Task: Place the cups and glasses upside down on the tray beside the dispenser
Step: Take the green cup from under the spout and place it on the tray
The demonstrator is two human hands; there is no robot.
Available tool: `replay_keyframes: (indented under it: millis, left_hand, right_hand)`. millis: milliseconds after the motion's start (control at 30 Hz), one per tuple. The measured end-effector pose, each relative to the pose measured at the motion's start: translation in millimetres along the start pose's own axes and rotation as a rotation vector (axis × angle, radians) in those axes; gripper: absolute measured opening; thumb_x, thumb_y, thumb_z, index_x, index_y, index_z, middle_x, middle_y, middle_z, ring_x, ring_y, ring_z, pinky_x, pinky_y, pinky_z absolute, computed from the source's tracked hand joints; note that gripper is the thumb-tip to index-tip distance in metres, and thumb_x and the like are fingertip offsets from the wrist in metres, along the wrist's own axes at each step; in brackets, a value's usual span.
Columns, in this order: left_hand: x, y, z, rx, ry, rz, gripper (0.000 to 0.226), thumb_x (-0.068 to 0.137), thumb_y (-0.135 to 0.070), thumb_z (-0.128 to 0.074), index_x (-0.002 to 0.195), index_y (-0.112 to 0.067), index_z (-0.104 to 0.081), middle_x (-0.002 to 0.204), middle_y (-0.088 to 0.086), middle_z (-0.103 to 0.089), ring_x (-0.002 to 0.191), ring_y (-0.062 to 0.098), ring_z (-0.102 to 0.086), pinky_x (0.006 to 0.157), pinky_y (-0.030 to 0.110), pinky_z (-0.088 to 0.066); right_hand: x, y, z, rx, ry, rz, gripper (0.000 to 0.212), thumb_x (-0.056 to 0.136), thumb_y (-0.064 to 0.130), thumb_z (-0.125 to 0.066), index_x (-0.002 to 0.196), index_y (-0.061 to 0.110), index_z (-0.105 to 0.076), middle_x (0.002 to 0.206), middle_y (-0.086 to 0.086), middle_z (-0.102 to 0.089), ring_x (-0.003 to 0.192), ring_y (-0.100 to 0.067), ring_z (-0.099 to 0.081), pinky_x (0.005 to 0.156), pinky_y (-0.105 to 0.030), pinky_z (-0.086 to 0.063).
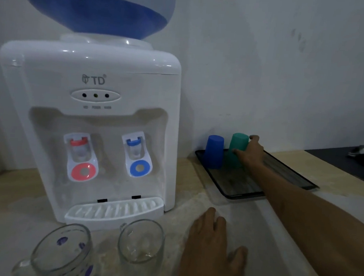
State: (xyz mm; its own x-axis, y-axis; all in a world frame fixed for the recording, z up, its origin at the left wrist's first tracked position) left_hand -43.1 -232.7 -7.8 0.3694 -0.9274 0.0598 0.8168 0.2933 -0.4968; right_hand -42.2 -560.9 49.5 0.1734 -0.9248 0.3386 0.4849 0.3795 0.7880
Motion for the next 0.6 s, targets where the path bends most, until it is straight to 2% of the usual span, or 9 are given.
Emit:
replay_keyframes:
  millis: [133, 300, 433, 500, 600]
  left_hand:
    - [1, 0, 0, 0.014, 0.009, -0.013, 0.082, 0.092, -0.067, -0.047, 0.158, -0.026, -0.023, 0.172, -0.004, 0.002, 0.157, 0.019, 0.000, 0.124, 0.036, -0.001]
    - [0, 0, 1, 0.016, -0.017, -0.024, 0.082, 0.091, -0.067, -0.047, 0.158, -0.025, -0.025, 0.172, -0.002, 0.000, 0.157, 0.019, -0.002, 0.124, 0.036, -0.002]
    - [-4, 1, 1, 0.004, -0.017, -0.035, 0.083, 0.092, -0.067, -0.046, 0.159, -0.023, -0.024, 0.172, -0.002, 0.000, 0.157, 0.019, -0.002, 0.126, 0.036, -0.003]
    - [-3, 2, 0, -0.004, -0.026, -0.035, 0.082, 0.093, -0.065, -0.047, 0.159, -0.023, -0.024, 0.172, -0.002, -0.001, 0.157, 0.019, -0.004, 0.127, 0.036, -0.005]
    - [-6, 3, 1, -0.015, -0.045, -0.044, 0.082, 0.093, -0.064, -0.048, 0.159, -0.022, -0.023, 0.172, -0.002, -0.001, 0.157, 0.019, -0.005, 0.127, 0.035, -0.006]
  right_hand:
    - [4, -2, 1, 0.002, -0.005, -0.016, 0.079, 0.077, 0.012, -0.087, 0.139, 0.003, -0.038, 0.135, -0.028, -0.057, 0.121, -0.044, -0.059, 0.095, -0.055, -0.055]
    - [2, -4, 5, 0.017, 0.043, -0.055, 0.093, 0.077, 0.007, -0.087, 0.150, 0.003, -0.029, 0.140, -0.030, -0.051, 0.128, -0.045, -0.054, 0.097, -0.052, -0.052]
    - [-12, 2, 17, 0.049, -0.017, -0.055, 0.099, 0.074, 0.022, -0.090, 0.150, 0.004, -0.030, 0.143, -0.026, -0.049, 0.127, -0.043, -0.054, 0.099, -0.051, -0.052]
    - [-27, 7, 25, 0.099, -0.062, -0.026, 0.095, 0.076, 0.024, -0.088, 0.151, 0.006, -0.032, 0.145, -0.024, -0.047, 0.128, -0.039, -0.054, 0.102, -0.050, -0.052]
    - [-70, 17, 40, 0.157, -0.102, 0.100, 0.082, 0.080, 0.020, -0.085, 0.147, 0.008, -0.040, 0.143, -0.018, -0.049, 0.124, -0.025, -0.052, 0.099, -0.038, -0.049]
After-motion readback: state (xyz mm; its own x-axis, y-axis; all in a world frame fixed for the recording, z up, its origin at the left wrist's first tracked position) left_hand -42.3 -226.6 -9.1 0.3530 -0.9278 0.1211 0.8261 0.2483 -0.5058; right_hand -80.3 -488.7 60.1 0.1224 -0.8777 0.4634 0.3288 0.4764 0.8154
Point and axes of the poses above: each hand's wrist, its own x-axis towards the middle knuckle, its own z-axis out of the back of the hand, y = z × x, the point moved 2 cm from there along x, towards the middle knuckle
